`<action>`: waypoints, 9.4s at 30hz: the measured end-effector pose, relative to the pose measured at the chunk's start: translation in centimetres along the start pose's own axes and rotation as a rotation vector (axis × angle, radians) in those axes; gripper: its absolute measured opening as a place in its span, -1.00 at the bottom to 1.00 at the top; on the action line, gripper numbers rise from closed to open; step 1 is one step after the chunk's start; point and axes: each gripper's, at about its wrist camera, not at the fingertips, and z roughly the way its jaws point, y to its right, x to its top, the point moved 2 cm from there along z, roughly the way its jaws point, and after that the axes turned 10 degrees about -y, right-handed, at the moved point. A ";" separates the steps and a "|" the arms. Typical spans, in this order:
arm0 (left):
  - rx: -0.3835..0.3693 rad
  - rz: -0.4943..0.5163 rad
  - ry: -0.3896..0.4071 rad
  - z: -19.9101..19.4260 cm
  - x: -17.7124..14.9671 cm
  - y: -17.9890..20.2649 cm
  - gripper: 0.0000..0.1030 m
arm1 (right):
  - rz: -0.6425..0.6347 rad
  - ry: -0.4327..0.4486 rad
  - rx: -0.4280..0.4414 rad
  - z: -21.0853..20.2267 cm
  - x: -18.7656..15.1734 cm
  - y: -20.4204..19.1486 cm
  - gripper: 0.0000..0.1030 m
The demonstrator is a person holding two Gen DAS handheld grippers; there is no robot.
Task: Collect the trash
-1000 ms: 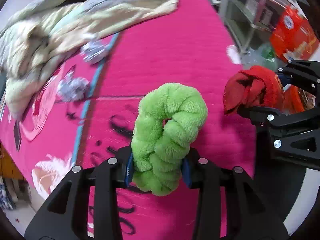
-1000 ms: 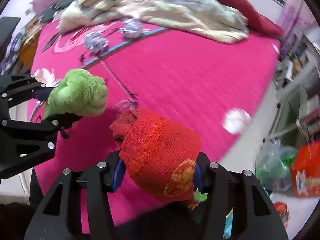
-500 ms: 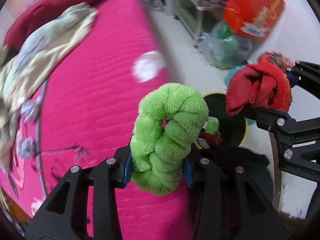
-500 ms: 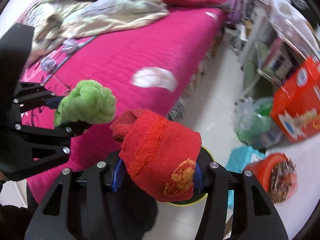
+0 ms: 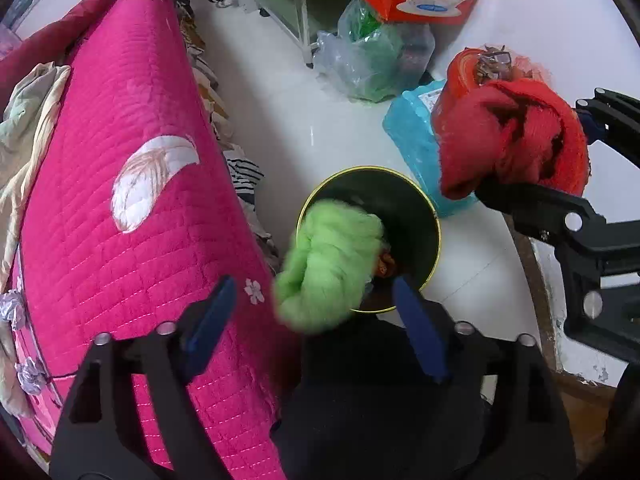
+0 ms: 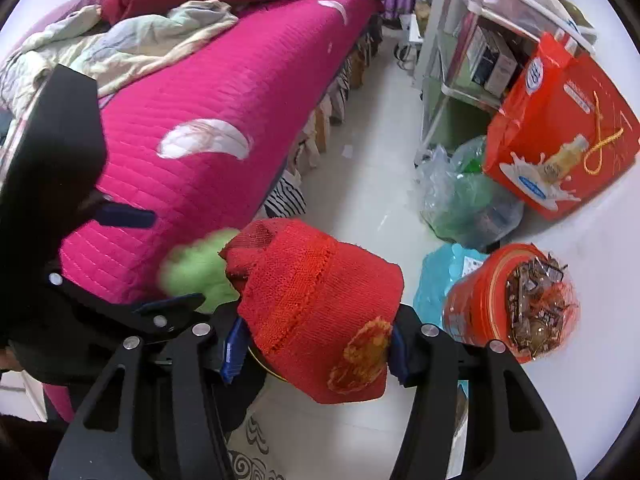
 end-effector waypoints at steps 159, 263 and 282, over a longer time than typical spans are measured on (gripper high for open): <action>0.086 -0.456 0.085 -2.0 -12.4 -16.5 -0.08 | -0.366 -0.002 0.181 4.9 11.9 -20.7 0.09; 0.005 0.110 0.012 0.7 -3.1 5.1 0.86 | 0.184 -0.120 -0.122 6.4 -6.4 3.4 0.72; 0.066 0.114 0.034 0.3 -3.3 4.6 0.86 | 0.085 -0.141 -0.156 6.0 -6.1 1.5 0.76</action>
